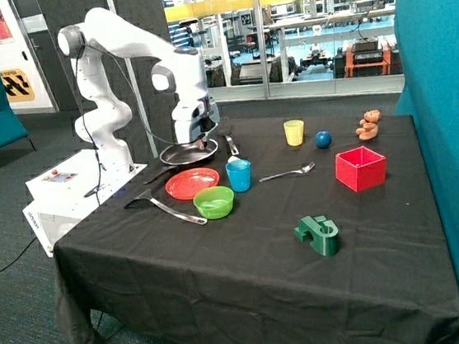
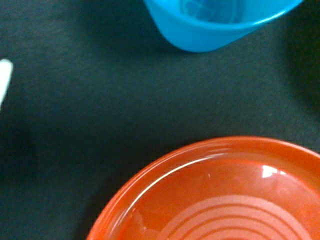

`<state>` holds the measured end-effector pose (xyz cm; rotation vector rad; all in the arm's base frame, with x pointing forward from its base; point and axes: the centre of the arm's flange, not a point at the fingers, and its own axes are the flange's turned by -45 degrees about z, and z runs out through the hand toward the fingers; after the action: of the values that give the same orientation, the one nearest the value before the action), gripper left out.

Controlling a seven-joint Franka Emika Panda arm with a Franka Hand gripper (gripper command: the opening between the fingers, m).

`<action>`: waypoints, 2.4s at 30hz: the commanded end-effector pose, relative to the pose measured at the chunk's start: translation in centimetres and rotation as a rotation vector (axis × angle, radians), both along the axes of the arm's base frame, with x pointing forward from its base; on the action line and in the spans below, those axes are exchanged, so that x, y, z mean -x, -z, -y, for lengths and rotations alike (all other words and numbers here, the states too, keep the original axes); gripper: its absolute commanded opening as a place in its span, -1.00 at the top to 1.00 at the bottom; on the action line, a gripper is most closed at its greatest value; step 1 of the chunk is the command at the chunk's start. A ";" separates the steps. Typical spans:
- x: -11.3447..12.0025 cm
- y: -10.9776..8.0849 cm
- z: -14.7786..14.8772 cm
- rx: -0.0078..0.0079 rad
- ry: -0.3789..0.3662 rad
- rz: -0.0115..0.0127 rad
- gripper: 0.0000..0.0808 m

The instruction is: Cook the vegetables

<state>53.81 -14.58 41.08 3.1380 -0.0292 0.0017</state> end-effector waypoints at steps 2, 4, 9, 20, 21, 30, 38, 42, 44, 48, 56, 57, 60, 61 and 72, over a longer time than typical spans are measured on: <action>-1.0 1.0 2.1 -0.0034 -0.003 -0.0010 0.24; -1.1 1.1 2.3 -0.0034 0.006 -0.0010 0.23; -1.4 1.5 2.9 -0.0034 0.014 -0.0010 0.17; -2.1 2.8 5.1 -0.0035 0.076 -0.0009 0.01; -2.2 2.8 5.4 -0.0035 0.083 -0.0009 0.00; -3.2 3.3 7.3 -0.0035 0.117 -0.0008 -0.11; -4.1 3.4 8.0 -0.0035 0.129 -0.0008 -0.20; -4.4 3.5 8.3 -0.0035 0.127 -0.0008 -0.19; -4.6 3.6 8.5 -0.0035 0.135 -0.0008 -0.17; -4.8 3.7 8.8 -0.0035 0.142 -0.0008 -0.23; -4.9 5.3 9.4 -0.0035 0.158 -0.0008 -0.16; -4.9 5.5 9.5 -0.0035 0.159 -0.0008 -0.15; -5.0 6.0 10.0 -0.0035 0.169 -0.0007 -0.10; -5.1 6.2 10.2 -0.0035 0.173 -0.0007 -0.09; -6.1 7.7 12.0 -0.0035 0.184 -0.0007 -0.02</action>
<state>59.30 -25.35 34.74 3.1262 -0.3087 -0.0078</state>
